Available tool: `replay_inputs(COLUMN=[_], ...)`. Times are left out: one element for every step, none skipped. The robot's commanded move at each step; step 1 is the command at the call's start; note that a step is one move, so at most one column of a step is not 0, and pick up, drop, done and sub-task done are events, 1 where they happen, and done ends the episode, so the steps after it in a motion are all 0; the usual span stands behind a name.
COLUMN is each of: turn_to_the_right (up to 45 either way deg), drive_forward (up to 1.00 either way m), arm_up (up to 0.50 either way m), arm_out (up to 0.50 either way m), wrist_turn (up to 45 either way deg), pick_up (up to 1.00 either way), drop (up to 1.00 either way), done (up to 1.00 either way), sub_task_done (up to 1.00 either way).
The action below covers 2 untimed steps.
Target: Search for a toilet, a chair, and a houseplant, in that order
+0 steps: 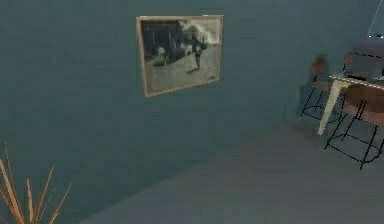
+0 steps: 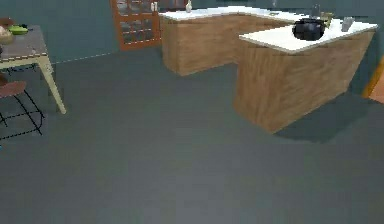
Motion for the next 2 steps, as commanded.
replay_inputs(turn_to_the_right=[-45.0,0.0], drive_forward=[0.0,0.0], arm_up=[0.0,0.0], arm_out=[0.0,0.0], wrist_turn=[0.0,0.0], pick_up=[0.0,0.0], drop=[0.0,0.0], done=[0.0,1.0], sub_task_done=[0.0,0.0])
